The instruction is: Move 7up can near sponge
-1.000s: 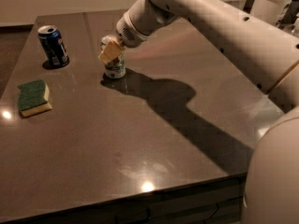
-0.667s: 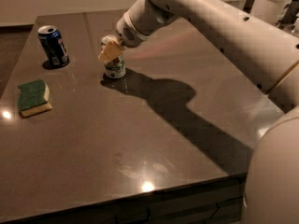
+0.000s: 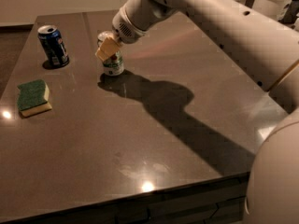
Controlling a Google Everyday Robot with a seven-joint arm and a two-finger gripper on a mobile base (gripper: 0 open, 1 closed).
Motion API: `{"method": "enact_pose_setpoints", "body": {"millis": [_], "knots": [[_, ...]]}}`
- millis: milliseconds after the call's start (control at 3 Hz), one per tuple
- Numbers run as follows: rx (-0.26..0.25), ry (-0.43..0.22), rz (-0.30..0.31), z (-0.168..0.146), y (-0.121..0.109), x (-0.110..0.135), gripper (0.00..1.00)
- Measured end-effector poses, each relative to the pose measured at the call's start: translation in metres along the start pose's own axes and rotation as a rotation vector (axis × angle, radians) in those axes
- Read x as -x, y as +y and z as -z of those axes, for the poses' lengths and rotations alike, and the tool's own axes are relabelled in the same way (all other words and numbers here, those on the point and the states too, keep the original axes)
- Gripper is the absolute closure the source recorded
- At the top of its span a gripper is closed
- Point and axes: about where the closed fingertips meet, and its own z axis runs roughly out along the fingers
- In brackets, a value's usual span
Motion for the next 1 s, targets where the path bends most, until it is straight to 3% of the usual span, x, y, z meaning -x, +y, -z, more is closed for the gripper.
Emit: {"method": "enact_pose_setpoints", "body": {"millis": [333,1000], "knots": [[0.023,-0.006,0.049,0.002,0.019,0.02,1.0],[0.113,-0.001,0.081,-0.026,0.047,0.028,1.0]]}}
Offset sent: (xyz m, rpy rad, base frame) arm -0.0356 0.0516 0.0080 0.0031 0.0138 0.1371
